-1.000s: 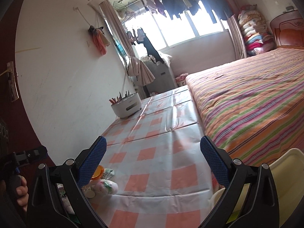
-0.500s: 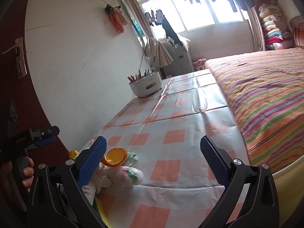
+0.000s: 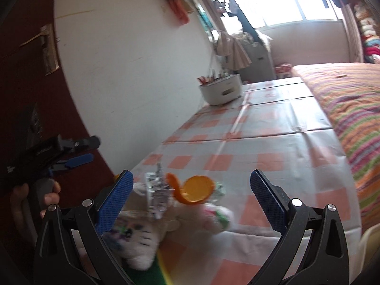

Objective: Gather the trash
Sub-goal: 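Grasp the silver blister pack with the right tool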

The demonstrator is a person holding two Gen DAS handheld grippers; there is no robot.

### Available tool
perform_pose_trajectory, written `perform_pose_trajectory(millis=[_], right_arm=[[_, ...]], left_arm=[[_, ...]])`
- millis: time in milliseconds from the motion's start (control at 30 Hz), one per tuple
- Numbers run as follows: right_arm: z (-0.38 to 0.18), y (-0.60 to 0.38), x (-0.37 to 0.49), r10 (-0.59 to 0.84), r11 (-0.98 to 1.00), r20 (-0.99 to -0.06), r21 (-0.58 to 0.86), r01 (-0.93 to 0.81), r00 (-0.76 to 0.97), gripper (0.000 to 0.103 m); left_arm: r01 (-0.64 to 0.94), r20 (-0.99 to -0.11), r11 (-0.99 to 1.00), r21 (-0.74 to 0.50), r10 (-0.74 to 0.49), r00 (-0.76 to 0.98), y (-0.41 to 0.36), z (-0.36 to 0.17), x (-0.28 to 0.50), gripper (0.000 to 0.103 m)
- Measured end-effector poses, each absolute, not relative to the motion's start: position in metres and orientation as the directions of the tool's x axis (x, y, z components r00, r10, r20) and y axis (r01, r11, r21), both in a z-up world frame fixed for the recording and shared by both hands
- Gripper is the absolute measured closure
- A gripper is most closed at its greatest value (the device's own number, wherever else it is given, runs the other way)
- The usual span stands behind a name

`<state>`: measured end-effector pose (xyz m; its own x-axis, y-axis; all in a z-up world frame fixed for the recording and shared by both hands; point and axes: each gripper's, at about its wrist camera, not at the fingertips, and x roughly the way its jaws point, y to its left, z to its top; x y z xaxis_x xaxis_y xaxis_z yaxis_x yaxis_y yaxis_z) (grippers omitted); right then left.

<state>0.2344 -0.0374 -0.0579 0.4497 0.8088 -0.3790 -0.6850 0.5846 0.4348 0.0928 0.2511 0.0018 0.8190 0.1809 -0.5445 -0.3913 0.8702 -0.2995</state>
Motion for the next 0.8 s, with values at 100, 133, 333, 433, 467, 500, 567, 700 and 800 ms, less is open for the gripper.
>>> perform_pose_trajectory(millis=[100, 133, 333, 433, 467, 500, 567, 700, 800], right_arm=[[-0.060, -0.019, 0.225, 0.829, 0.546, -0.397, 0.428, -0.720, 0.393, 0.006], [-0.061, -0.015, 0.223, 0.826, 0.548, -0.406, 0.421, -0.722, 0.390, 0.006], [-0.069, -0.003, 0.221, 0.844, 0.513, -0.421, 0.454, -0.728, 0.333, 0.019], [-0.071, 0.002, 0.220, 0.844, 0.505, -0.434, 0.447, -0.738, 0.314, 0.031], [-0.072, 0.003, 0.221, 0.845, 0.500, -0.439, 0.450, -0.740, 0.305, 0.033], [-0.074, 0.006, 0.222, 0.846, 0.498, -0.441, 0.453, -0.740, 0.300, 0.035], [-0.075, 0.008, 0.222, 0.854, 0.485, -0.435, 0.465, -0.741, 0.286, 0.044], [-0.078, 0.010, 0.223, 0.850, 0.486, -0.448, 0.468, -0.738, 0.276, 0.062], [-0.080, 0.003, 0.228, 0.860, 0.483, -0.425, 0.507, -0.714, 0.281, 0.078]], left_arm=[[-0.399, -0.543, 0.861, -0.315, 0.181, 0.820, 0.257, 0.002, 0.089, 0.018], [-0.399, -0.544, 0.860, -0.318, 0.179, 0.820, 0.258, 0.002, 0.088, 0.018], [-0.398, -0.542, 0.858, -0.325, 0.175, 0.822, 0.261, 0.001, 0.084, 0.018], [-0.398, -0.546, 0.856, -0.329, 0.171, 0.820, 0.263, 0.000, 0.083, 0.018], [-0.398, -0.547, 0.855, -0.331, 0.169, 0.820, 0.263, 0.000, 0.083, 0.018], [-0.398, -0.548, 0.855, -0.334, 0.167, 0.819, 0.263, 0.000, 0.083, 0.018], [-0.397, -0.550, 0.855, -0.334, 0.166, 0.819, 0.263, -0.001, 0.083, 0.018], [-0.398, -0.557, 0.855, -0.334, 0.162, 0.814, 0.263, -0.003, 0.084, 0.018], [-0.398, -0.564, 0.852, -0.340, 0.154, 0.812, 0.262, -0.005, 0.086, 0.018]])
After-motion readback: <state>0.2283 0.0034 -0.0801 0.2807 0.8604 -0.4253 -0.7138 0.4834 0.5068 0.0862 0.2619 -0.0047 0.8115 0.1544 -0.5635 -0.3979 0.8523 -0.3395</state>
